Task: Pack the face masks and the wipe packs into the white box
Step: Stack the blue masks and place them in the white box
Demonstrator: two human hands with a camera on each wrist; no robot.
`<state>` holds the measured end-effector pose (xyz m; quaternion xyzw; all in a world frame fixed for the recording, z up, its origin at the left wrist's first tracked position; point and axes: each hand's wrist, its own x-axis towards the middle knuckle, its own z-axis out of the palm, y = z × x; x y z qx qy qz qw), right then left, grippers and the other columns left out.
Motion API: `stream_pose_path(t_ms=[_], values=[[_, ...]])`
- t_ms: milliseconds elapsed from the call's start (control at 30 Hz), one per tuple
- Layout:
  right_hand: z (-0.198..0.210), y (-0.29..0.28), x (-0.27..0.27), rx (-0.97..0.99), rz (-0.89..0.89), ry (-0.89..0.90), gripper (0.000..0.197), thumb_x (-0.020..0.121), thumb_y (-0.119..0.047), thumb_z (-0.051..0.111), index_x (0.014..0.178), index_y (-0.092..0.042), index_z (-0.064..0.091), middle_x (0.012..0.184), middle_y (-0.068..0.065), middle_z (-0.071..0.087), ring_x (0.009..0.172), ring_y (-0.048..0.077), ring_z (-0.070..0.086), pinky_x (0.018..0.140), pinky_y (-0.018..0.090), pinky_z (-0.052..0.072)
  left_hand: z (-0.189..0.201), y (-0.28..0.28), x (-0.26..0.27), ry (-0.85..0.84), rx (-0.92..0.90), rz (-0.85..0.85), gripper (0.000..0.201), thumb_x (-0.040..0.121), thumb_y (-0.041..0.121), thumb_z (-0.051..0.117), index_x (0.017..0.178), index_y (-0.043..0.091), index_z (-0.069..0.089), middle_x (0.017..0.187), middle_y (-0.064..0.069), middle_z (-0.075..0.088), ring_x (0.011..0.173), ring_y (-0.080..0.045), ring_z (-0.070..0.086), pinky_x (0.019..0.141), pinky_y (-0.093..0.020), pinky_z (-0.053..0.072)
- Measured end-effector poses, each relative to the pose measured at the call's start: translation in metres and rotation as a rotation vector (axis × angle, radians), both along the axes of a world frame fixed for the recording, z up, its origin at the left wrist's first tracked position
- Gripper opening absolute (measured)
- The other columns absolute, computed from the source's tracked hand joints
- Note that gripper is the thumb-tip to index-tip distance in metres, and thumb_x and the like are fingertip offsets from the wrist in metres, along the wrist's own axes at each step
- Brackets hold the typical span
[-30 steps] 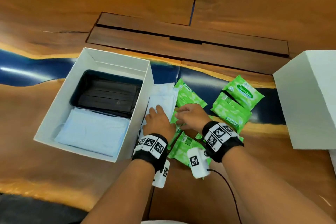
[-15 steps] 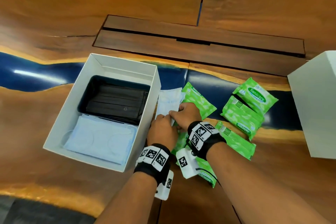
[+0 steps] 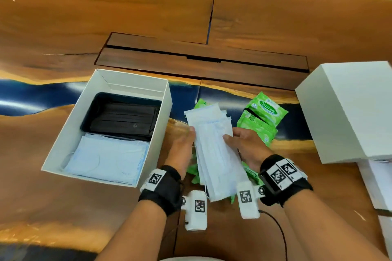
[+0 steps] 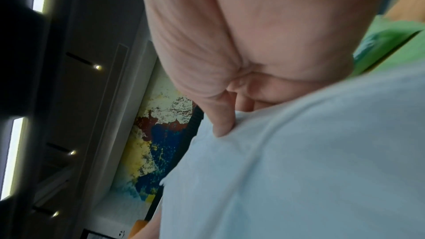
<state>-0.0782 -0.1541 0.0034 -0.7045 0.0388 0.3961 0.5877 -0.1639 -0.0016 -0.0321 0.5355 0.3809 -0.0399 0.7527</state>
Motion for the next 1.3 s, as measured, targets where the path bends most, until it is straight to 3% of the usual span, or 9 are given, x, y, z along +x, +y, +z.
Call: stream_pose_path(t_ms=[100, 267, 367, 567, 700, 867, 933, 1033, 1300], values=[[0.0, -0.014, -0.015, -0.029, 0.007, 0.007, 0.019, 0.098, -0.008, 0.052, 0.096, -0.006, 0.071, 0.085, 0.005, 0.073, 0.071, 0.016, 0.067, 0.063, 0.024, 0.055, 0.003, -0.017, -0.007, -0.088, -0.422, 0.032, 0.044, 0.104, 0.038, 0.041, 0.131, 0.009, 0.059, 0.127, -0.015, 0.066, 0.113, -0.029, 0.064, 0.087, -0.039, 0.053], [-0.013, -0.028, -0.024, -0.224, -0.025, -0.16, 0.033, 0.094, -0.019, 0.056, 0.086, 0.013, 0.061, 0.083, 0.024, 0.068, 0.07, 0.025, 0.064, 0.066, 0.026, 0.044, -0.001, -0.028, -0.017, -0.089, -0.543, 0.064, 0.049, 0.103, 0.042, 0.037, 0.13, 0.009, 0.06, 0.128, -0.018, 0.064, 0.114, -0.031, 0.063, 0.097, -0.044, 0.048], [-0.005, -0.039, -0.023, -0.277, -0.085, -0.272, 0.036, 0.097, -0.01, 0.051, 0.061, -0.008, 0.057, 0.056, 0.0, 0.06, 0.047, 0.004, 0.05, 0.046, 0.014, 0.035, -0.01, -0.029, -0.02, -0.082, -0.494, 0.096, 0.049, 0.103, 0.04, 0.038, 0.136, 0.007, 0.055, 0.132, -0.016, 0.062, 0.123, -0.031, 0.058, 0.109, -0.049, 0.04], [0.015, -0.042, -0.017, -0.149, -0.153, -0.275, 0.026, 0.096, -0.012, 0.053, 0.085, 0.01, 0.06, 0.075, 0.013, 0.058, 0.068, 0.021, 0.054, 0.064, 0.034, 0.045, -0.014, -0.031, -0.024, -0.067, -0.426, 0.048, 0.04, 0.103, 0.024, 0.044, 0.137, 0.004, 0.053, 0.133, -0.018, 0.061, 0.123, -0.034, 0.057, 0.108, -0.05, 0.042], [0.029, -0.025, -0.021, 0.011, -0.092, -0.184, 0.019, 0.098, -0.009, 0.052, 0.092, -0.002, 0.068, 0.081, 0.007, 0.071, 0.07, 0.017, 0.065, 0.067, 0.031, 0.055, -0.011, -0.036, -0.026, -0.075, -0.392, -0.041, 0.045, 0.103, 0.036, 0.044, 0.134, 0.007, 0.057, 0.13, -0.015, 0.064, 0.121, -0.032, 0.06, 0.108, -0.05, 0.042], [0.005, -0.019, -0.028, -0.338, 0.144, -0.47, 0.022, 0.09, -0.013, 0.062, 0.069, -0.012, 0.057, 0.066, 0.002, 0.053, 0.062, 0.016, 0.048, 0.062, 0.028, 0.038, -0.001, -0.035, -0.028, -0.09, -0.458, -0.014, 0.052, 0.103, 0.048, 0.031, 0.13, 0.014, 0.06, 0.128, -0.012, 0.065, 0.115, -0.026, 0.063, 0.095, -0.039, 0.05], [0.001, -0.021, -0.036, -0.349, 0.152, -0.484, 0.008, 0.088, -0.01, 0.066, 0.086, -0.017, 0.062, 0.075, -0.005, 0.06, 0.067, 0.011, 0.053, 0.064, 0.026, 0.042, 0.001, -0.032, -0.028, -0.09, -0.482, -0.004, 0.05, 0.104, 0.045, 0.03, 0.129, 0.014, 0.059, 0.126, -0.013, 0.066, 0.112, -0.025, 0.064, 0.091, -0.038, 0.051], [-0.002, -0.021, -0.044, -0.349, 0.163, -0.445, 0.027, 0.084, -0.015, 0.072, 0.109, -0.013, 0.063, 0.097, -0.005, 0.064, 0.079, 0.006, 0.056, 0.07, 0.022, 0.043, -0.001, -0.027, -0.027, -0.066, -0.493, 0.016, 0.051, 0.103, 0.047, 0.034, 0.132, 0.014, 0.059, 0.126, -0.015, 0.066, 0.115, -0.03, 0.063, 0.092, -0.043, 0.051], [0.001, -0.013, -0.046, -0.276, 0.062, -0.3, 0.039, 0.075, -0.006, 0.08, 0.103, -0.016, 0.054, 0.085, -0.003, 0.061, 0.072, 0.007, 0.057, 0.054, 0.016, 0.041, -0.002, -0.028, -0.026, -0.068, -0.543, 0.026, 0.049, 0.098, 0.046, 0.047, 0.131, 0.012, 0.061, 0.126, -0.015, 0.066, 0.119, -0.034, 0.06, 0.103, -0.049, 0.046]])
